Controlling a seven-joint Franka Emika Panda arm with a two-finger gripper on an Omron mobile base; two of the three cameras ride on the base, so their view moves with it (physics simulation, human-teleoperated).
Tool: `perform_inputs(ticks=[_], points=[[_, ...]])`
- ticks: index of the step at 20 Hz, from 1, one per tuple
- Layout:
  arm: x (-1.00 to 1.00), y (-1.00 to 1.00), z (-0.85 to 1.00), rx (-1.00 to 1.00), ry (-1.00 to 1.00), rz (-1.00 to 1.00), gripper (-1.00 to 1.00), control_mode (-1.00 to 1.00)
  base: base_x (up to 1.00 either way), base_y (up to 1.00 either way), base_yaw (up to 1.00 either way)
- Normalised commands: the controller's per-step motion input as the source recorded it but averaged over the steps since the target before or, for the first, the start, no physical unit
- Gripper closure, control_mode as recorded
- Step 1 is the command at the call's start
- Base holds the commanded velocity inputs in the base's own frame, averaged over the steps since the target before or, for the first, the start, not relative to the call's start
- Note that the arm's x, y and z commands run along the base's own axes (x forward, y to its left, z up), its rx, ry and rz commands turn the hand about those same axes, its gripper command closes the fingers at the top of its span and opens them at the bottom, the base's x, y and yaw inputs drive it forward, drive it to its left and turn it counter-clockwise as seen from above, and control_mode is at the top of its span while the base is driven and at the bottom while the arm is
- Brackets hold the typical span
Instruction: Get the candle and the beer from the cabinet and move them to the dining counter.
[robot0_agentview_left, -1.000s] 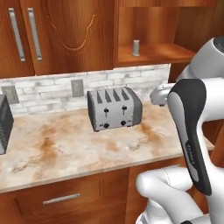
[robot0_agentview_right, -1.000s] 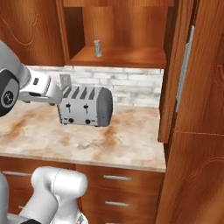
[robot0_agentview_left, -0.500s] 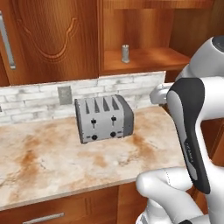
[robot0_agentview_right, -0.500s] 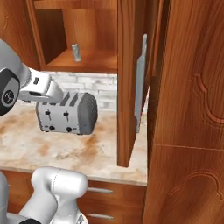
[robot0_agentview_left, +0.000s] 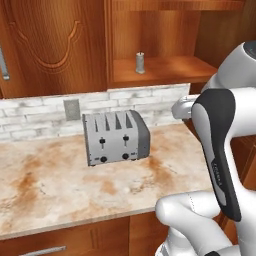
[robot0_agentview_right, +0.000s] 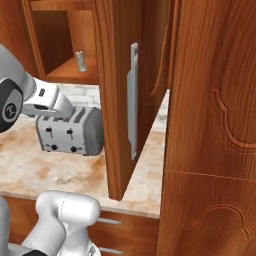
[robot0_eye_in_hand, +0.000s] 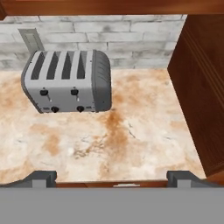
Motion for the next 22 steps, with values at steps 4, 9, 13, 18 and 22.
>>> perform_inputs(ticks=[4, 9, 13, 18, 22], points=[[0.00, 0.00, 0.00, 0.00, 0.00, 0.00, -1.00, 1.00, 0.41, -0.19, 0.08], [0.00, 0.00, 0.00, 0.00, 0.00, 0.00, -1.00, 1.00, 0.46, -0.04, 0.02], [0.00, 0.00, 0.00, 0.00, 0.00, 0.00, -1.00, 1.00, 0.51, -0.01, 0.00], [0.00, 0.00, 0.00, 0.00, 0.00, 0.00, -1.00, -1.00, 0.22, -0.01, 0.00], [0.07, 0.00, 0.02, 0.00, -0.11, 0.00, -1.00, -1.00, 0.00, 0.00, 0.00]])
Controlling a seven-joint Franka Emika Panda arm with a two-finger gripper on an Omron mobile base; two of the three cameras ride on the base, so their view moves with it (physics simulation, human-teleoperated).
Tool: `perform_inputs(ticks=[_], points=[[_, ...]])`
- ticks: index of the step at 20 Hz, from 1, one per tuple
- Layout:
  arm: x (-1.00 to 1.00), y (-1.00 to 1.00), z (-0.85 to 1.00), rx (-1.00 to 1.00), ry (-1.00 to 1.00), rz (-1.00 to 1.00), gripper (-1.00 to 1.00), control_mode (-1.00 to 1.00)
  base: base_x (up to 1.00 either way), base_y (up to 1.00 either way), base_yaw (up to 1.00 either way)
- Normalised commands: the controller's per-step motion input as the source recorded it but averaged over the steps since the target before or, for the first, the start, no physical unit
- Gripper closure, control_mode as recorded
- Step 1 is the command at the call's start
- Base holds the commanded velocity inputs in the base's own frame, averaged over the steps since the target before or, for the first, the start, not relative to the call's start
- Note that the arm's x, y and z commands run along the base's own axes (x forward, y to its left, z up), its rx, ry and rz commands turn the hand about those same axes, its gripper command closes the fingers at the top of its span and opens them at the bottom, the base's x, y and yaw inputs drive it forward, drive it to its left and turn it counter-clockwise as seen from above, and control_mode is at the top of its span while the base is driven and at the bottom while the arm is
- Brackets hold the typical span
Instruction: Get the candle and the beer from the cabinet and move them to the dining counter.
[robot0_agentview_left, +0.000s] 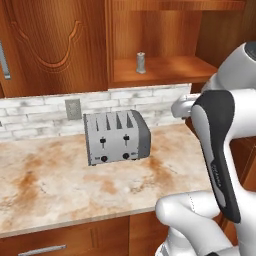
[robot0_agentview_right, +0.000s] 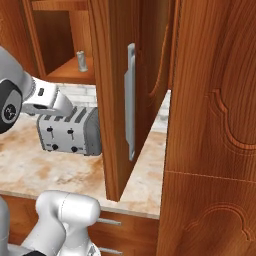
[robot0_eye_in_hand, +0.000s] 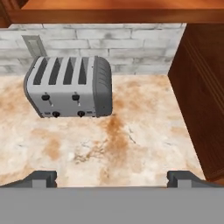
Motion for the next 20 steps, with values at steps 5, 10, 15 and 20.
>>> perform_inputs(ticks=[5, 10, 15, 20], points=[[0.01, 0.00, 0.36, 0.01, -0.33, 0.04, -1.00, -1.00, 0.00, 0.00, 0.00], [0.20, 0.00, 0.37, 0.05, -0.27, 0.09, -1.00, -1.00, 0.00, 0.00, 0.00], [0.32, 0.07, 0.15, 0.05, -0.12, 0.09, -1.00, -1.00, 0.00, 0.00, 0.00], [0.30, 0.12, 0.29, 0.01, -0.04, 0.02, -1.00, -1.00, 0.00, 0.00, 0.00]])
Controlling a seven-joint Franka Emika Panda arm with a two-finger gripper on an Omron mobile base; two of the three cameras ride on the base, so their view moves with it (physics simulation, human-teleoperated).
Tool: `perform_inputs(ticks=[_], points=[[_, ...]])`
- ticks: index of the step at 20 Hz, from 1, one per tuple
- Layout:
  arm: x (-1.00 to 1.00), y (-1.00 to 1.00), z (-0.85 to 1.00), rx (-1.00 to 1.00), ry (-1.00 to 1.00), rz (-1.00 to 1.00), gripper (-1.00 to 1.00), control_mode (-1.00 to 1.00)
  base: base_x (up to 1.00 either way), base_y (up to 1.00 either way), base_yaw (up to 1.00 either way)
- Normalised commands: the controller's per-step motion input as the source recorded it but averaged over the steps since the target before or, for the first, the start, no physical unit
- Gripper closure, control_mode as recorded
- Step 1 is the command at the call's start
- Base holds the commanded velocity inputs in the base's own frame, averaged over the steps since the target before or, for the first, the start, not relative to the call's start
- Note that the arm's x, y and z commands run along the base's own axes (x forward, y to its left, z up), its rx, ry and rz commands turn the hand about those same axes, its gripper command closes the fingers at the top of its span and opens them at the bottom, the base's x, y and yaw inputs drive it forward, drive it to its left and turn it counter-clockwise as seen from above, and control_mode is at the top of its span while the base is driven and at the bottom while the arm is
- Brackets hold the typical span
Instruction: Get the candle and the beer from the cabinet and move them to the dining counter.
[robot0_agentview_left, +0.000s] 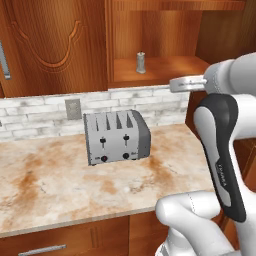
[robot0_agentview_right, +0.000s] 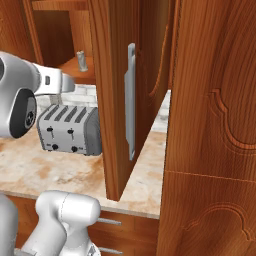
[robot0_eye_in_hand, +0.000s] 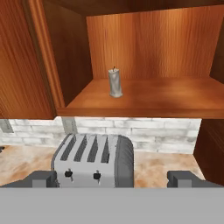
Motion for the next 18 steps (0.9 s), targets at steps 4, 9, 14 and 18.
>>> perform_inputs(ticks=[4, 9, 14, 18], points=[[0.32, 0.02, 0.42, 0.00, 0.00, 0.00, -1.00, -1.00, 0.00, 0.00, 0.00], [0.38, 0.00, 0.23, 0.00, 0.00, 0.00, -1.00, -1.00, 0.00, 0.00, 0.00], [0.50, 0.04, 0.06, 0.00, 0.00, 0.00, -1.00, -1.00, 0.00, 0.00, 0.00], [0.42, 0.08, -0.01, 0.00, 0.00, 0.00, -1.00, -1.00, 0.00, 0.00, 0.00]])
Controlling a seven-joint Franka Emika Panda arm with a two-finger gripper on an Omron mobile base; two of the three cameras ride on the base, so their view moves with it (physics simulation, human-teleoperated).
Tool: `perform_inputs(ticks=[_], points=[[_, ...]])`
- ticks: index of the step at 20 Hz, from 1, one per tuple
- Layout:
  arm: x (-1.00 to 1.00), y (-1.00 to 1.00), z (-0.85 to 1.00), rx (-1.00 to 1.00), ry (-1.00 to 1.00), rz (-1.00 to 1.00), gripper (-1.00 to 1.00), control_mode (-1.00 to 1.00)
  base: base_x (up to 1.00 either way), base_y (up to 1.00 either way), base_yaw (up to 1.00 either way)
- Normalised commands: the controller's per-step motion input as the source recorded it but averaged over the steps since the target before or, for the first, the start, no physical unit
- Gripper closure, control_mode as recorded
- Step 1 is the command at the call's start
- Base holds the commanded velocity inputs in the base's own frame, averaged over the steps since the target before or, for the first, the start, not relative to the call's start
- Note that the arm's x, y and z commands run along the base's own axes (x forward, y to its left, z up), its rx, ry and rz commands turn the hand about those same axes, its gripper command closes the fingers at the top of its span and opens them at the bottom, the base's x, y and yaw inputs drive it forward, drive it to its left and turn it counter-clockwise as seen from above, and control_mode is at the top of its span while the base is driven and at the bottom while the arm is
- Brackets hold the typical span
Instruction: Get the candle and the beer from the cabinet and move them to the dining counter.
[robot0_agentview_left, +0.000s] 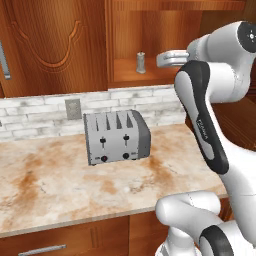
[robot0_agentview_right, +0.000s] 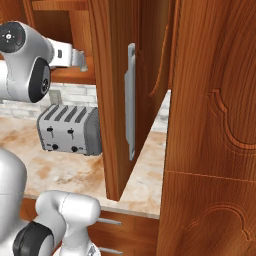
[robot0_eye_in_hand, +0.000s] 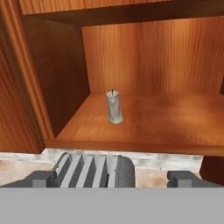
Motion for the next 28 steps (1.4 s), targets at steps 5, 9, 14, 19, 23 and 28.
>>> perform_inputs(ticks=[5, 9, 14, 19, 23, 28], points=[[0.40, 0.05, -0.16, 0.00, 0.00, 0.00, -1.00, -1.00, 0.00, 0.00, 0.00], [0.33, 0.05, -0.19, 0.00, 0.00, 0.01, -1.00, -1.00, 0.00, 0.00, 0.00], [0.34, 0.01, -0.19, 0.00, 0.00, 0.03, -1.00, -1.00, 0.00, 0.00, 0.00], [0.37, 0.00, -0.09, 0.00, 0.00, 0.02, -1.00, -1.00, 0.00, 0.00, 0.00], [0.34, 0.05, 0.00, 0.00, 0.00, 0.00, -1.00, -1.00, 0.00, 0.00, 0.00], [0.26, 0.13, 0.00, 0.00, 0.02, 0.00, -1.00, -1.00, 0.00, 0.00, 0.00]])
